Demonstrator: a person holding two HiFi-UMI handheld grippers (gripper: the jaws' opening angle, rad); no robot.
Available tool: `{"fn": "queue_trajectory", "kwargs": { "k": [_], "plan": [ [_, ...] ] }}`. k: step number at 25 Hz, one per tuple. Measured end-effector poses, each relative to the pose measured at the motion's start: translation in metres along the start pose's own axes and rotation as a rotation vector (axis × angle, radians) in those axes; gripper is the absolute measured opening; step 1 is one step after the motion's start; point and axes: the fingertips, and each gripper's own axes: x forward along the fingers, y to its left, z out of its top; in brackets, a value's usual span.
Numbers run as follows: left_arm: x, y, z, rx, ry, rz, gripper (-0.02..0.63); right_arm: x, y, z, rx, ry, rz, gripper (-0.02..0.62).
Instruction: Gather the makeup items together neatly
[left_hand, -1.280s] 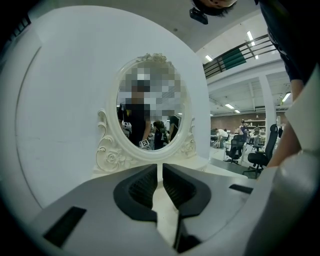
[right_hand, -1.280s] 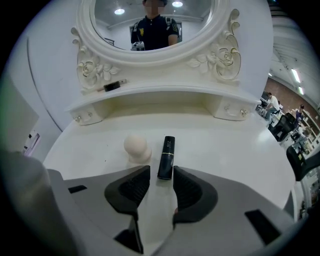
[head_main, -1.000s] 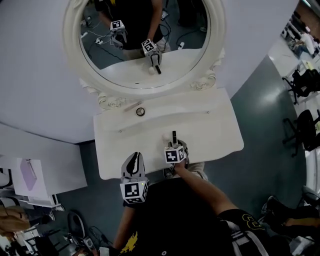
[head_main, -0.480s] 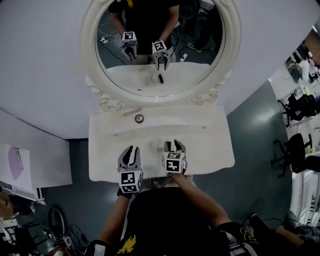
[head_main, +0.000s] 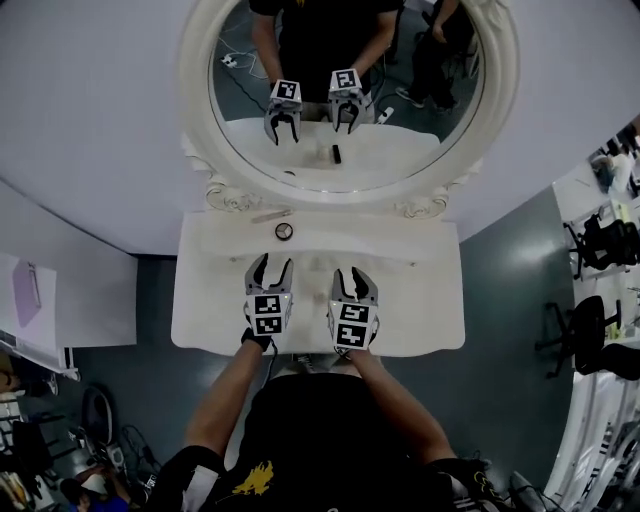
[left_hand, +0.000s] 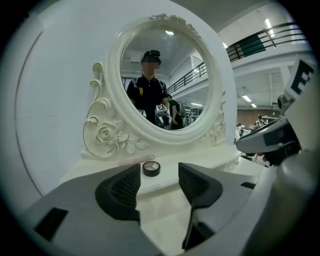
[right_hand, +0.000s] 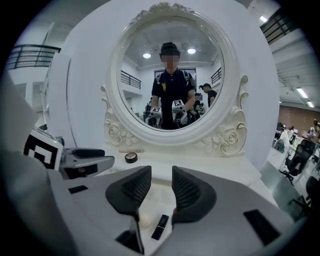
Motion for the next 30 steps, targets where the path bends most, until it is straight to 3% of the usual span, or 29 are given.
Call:
{"fn": "queue_trajectory", "kwargs": {
  "k": [2,6,18,23,30],
  "plan": [
    [0.015,0.000,-0.002,0.040,0.032,0.015,0.287,-0.005,-0.003,0.002,-0.020,-0.007,0.011,0.123],
    [0.047,-0.002,-0.008,0.067,0.071,0.005,0.295,-0.014,-0.018,0.012,-0.050,-0.041,0.010,0.017],
    [0.104,0.012,-0.028,0.077,0.228,0.043,0.298,-0.033,-0.055,-0.018,-0.020,-0.003,0.001,0.015],
    [0.109,0.019,-0.022,0.090,0.236,0.063,0.216,-0.040,-0.064,-0.027,-0.002,0.021,-0.013,0.015],
    [0.096,0.015,-0.025,0.074,0.223,0.046,0.209,-0.044,-0.061,-0.029,0.004,0.009,-0.020,0.015]
  ]
}}
